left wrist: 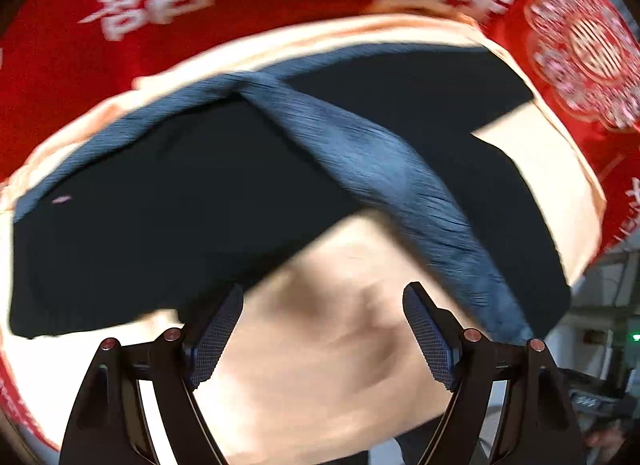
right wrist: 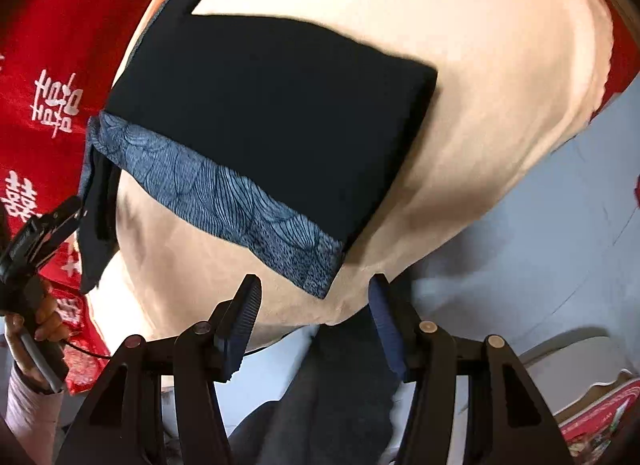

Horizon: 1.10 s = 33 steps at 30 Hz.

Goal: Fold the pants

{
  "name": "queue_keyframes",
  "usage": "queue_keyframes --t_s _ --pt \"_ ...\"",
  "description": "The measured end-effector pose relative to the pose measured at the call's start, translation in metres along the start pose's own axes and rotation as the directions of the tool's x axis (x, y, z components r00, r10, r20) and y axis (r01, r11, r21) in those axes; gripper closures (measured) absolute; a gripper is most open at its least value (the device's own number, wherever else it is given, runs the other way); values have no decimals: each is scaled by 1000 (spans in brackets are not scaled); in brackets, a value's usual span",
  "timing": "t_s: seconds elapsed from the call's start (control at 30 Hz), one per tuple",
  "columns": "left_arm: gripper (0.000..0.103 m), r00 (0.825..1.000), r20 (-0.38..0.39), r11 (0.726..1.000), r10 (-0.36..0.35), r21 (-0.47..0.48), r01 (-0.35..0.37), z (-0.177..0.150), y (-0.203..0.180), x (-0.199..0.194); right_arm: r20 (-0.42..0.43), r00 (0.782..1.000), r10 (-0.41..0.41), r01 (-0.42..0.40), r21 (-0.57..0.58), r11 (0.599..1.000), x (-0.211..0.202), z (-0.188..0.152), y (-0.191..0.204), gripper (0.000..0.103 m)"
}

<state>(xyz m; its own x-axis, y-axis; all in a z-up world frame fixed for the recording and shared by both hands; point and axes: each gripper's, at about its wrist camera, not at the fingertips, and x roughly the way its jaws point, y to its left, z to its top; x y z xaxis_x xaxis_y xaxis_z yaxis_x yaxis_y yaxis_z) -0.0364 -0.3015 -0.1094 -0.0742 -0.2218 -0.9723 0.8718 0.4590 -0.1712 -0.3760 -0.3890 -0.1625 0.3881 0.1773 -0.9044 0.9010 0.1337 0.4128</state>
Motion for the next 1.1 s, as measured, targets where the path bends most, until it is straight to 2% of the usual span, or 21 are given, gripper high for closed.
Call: queue_keyframes --t_s 0.13,0.27,0.33,0.37,0.4,0.43,0.47,0.5,0.57,0.6,0.73,0.9,1.0,1.1 --pt "20 998 -39 998 -56 17 56 3 -37 25 -5 999 49 -49 -46 998 4 3 -1 43" --pt "20 992 -81 995 -95 -18 94 5 -58 44 -14 994 111 -112 -89 990 4 6 -3 45" --pt "20 989 -90 993 -114 -42 111 7 -65 48 -39 990 133 -136 -87 987 6 8 -7 54" --pt "20 988 -93 992 -123 -49 119 8 -68 49 -56 988 146 -150 -77 986 8 9 -9 63" --pt "21 987 -98 990 -131 -57 126 9 -71 50 -75 985 158 -162 -63 985 9 10 -11 77" --pt "37 984 -105 988 -146 -69 139 10 -74 52 -105 980 169 -175 -48 983 11 14 -13 86" --pt "51 980 -114 985 -163 -73 155 11 -77 54 -122 979 165 -172 -46 984 9 16 -13 99" --pt "76 972 -137 981 -189 -76 179 11 -79 56 -132 978 164 -172 -50 984 6 18 -12 100" --pt "85 968 -144 978 -204 -77 194 15 -84 57 -145 971 189 -200 -64 978 -7 27 -4 100" --pt "93 969 -138 977 -207 -77 198 19 -86 52 -141 969 201 -213 -80 974 -17 33 1 100" --pt "93 970 -81 971 -230 -91 223 43 -91 20 -83 967 243 -254 -184 950 -74 77 25 100" --pt "93 976 8 971 -220 -91 219 93 -97 -6 3 968 251 -237 -307 921 -128 172 56 100" --pt "93 980 72 977 -186 -95 193 125 -94 -18 51 967 251 -216 -367 905 -143 245 77 100" --pt "92 982 123 980 -144 -117 158 147 -87 -29 67 967 246 -204 -380 902 -139 298 92 100"
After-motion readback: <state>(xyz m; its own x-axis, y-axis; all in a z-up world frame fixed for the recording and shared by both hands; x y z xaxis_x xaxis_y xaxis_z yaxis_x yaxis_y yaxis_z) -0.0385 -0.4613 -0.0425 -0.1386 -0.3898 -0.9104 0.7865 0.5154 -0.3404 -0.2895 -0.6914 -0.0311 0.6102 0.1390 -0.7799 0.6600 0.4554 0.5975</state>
